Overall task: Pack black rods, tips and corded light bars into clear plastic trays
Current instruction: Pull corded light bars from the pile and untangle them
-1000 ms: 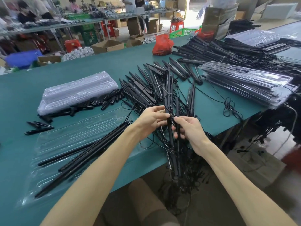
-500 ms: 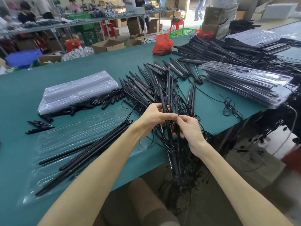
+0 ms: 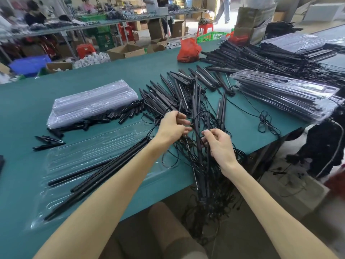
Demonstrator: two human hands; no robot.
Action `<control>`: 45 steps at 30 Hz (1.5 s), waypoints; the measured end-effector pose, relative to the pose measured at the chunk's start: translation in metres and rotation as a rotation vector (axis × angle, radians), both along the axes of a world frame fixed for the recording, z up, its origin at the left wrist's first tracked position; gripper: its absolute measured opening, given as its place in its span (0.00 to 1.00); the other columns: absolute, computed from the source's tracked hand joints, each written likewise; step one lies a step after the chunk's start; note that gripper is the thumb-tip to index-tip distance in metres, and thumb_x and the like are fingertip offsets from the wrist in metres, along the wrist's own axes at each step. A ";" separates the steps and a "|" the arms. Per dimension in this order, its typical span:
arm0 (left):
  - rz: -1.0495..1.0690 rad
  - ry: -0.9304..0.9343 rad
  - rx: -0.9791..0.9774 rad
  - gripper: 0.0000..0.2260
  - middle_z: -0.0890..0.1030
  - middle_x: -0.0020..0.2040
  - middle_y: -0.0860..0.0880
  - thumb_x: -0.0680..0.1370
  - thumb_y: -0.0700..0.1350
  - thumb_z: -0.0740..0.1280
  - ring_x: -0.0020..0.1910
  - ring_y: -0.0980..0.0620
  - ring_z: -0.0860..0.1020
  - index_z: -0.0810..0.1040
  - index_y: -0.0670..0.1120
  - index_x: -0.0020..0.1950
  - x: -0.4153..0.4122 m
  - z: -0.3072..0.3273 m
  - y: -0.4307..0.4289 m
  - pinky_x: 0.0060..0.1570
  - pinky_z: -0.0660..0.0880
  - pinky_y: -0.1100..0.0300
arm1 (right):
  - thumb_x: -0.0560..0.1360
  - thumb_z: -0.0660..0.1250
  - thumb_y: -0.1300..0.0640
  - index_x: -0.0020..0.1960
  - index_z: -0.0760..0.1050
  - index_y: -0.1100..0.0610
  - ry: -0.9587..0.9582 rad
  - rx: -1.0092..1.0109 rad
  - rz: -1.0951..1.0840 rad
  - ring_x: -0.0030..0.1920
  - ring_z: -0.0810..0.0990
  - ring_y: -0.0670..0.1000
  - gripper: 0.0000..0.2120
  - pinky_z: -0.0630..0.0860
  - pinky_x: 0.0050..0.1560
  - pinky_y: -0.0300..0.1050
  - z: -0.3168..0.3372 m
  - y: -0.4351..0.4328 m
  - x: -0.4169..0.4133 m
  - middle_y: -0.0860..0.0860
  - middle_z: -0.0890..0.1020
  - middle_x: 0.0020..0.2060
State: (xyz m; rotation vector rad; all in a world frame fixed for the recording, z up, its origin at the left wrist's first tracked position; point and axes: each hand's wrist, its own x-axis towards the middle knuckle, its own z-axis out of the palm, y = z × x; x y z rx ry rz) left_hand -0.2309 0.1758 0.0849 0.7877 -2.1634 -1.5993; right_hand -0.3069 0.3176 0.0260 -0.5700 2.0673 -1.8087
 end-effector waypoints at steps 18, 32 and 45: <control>0.133 0.396 0.079 0.14 0.80 0.58 0.37 0.80 0.26 0.61 0.54 0.48 0.85 0.72 0.36 0.64 0.028 0.043 -0.015 0.60 0.80 0.51 | 0.81 0.65 0.48 0.69 0.68 0.56 0.771 0.666 0.057 0.54 0.75 0.54 0.20 0.74 0.48 0.47 0.033 0.025 0.026 0.53 0.76 0.52; 0.017 0.033 -0.066 0.29 0.76 0.61 0.45 0.79 0.48 0.72 0.58 0.50 0.79 0.62 0.40 0.74 0.028 0.013 -0.001 0.57 0.80 0.49 | 0.76 0.73 0.52 0.43 0.83 0.56 0.573 0.339 0.062 0.42 0.79 0.48 0.08 0.71 0.45 0.44 0.041 0.026 0.011 0.47 0.82 0.38; -0.414 -0.079 -0.404 0.09 0.84 0.48 0.49 0.77 0.48 0.74 0.48 0.49 0.81 0.84 0.44 0.52 0.030 -0.010 0.041 0.54 0.78 0.51 | 0.78 0.70 0.53 0.41 0.82 0.57 0.625 0.023 0.069 0.23 0.78 0.44 0.10 0.72 0.29 0.33 0.122 -0.012 0.000 0.47 0.79 0.24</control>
